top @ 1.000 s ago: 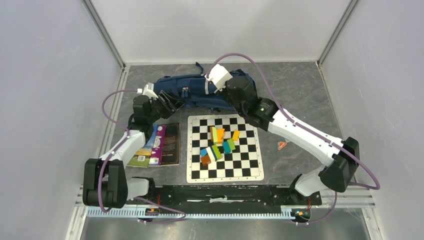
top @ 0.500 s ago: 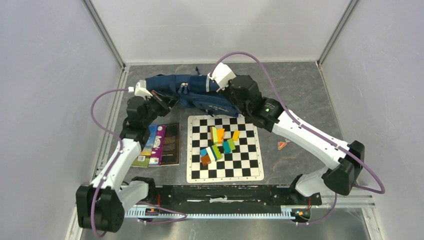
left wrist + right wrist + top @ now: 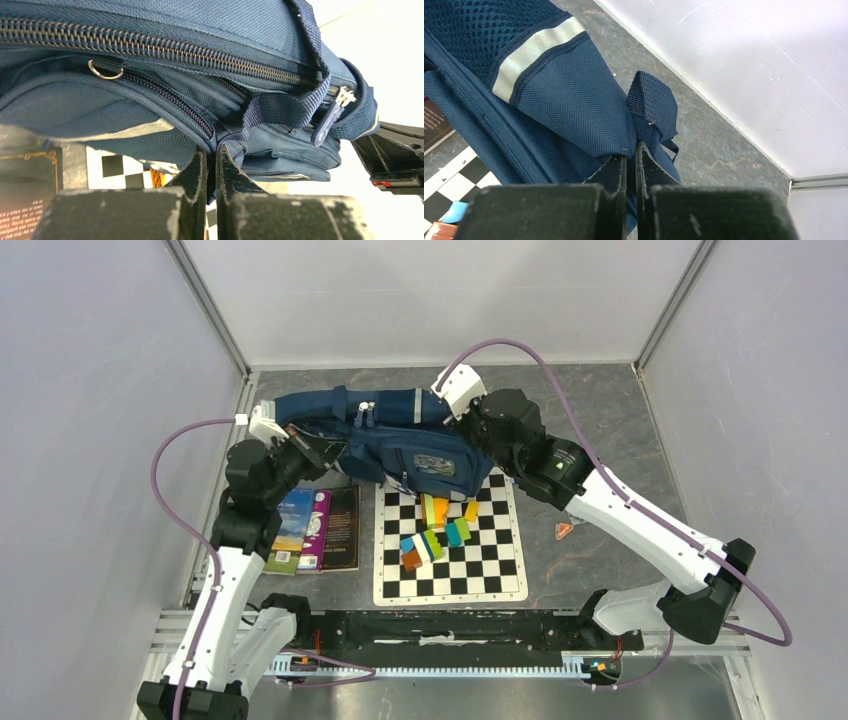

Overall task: Pack the student bag
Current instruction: Adjust the student bag at the center of the board.

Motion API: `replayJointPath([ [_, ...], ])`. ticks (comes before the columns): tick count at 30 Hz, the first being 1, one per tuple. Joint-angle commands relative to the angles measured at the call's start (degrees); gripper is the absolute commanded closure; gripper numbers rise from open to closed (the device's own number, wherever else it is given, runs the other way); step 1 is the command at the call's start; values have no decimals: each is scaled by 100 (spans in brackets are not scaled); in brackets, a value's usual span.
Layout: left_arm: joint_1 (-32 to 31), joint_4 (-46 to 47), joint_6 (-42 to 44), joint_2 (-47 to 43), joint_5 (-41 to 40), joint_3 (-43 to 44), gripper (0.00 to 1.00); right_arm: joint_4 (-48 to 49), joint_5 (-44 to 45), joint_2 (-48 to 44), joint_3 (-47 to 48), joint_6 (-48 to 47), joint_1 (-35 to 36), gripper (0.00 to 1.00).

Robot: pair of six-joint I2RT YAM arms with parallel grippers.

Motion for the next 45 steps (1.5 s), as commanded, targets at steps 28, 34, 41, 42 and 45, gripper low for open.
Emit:
replayJointPath([
  [28, -31, -725, 513, 209, -1015, 197, 98, 2141, -2735, -3688, -3917, 463, -1, 2],
  [34, -32, -720, 501, 202, -1041, 249, 98, 2612, -2250, -4192, -5165, 246, 4, 2],
  [41, -31, -750, 507, 212, -1010, 289, 98, 3596, -1946, -3921, -5838, 37, -1, 5],
  [42, -31, -749, 511, 218, -1013, 297, 98, 3672, -1877, -3793, -5859, -11, -1, 7],
  [45, -31, -760, 529, 232, -1007, 323, 98, 3886, -1621, -3352, -5864, -229, 1, 14],
])
